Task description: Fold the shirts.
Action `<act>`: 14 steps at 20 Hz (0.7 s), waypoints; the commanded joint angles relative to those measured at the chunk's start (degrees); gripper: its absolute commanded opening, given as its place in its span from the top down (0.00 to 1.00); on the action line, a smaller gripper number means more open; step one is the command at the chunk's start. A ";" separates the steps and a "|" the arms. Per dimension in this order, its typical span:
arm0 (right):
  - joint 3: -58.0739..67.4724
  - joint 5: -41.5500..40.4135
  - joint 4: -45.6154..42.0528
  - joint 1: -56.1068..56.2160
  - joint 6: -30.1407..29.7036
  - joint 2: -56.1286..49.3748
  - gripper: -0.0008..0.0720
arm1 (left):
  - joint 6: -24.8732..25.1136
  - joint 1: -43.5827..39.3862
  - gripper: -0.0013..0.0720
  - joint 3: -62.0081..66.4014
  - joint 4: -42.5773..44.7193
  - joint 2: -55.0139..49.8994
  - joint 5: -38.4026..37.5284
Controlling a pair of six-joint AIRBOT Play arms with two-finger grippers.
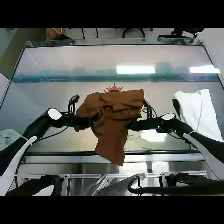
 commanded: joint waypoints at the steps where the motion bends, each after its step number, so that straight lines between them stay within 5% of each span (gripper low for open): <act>1: 11.26 9.86 2.45 -4.90 -0.90 6.54 0.97 | -2.84 -0.09 0.97 10.19 5.22 8.57 -5.46; 8: 50.56 13.16 1.11 -14.45 3.34 24.02 0.97 | -4.11 -2.58 0.97 53.02 7.65 28.30 -10.99; 14: 65.77 11.89 -4.33 -14.49 2.91 27.61 0.97 | -4.13 -3.30 0.97 74.97 9.70 28.33 -12.72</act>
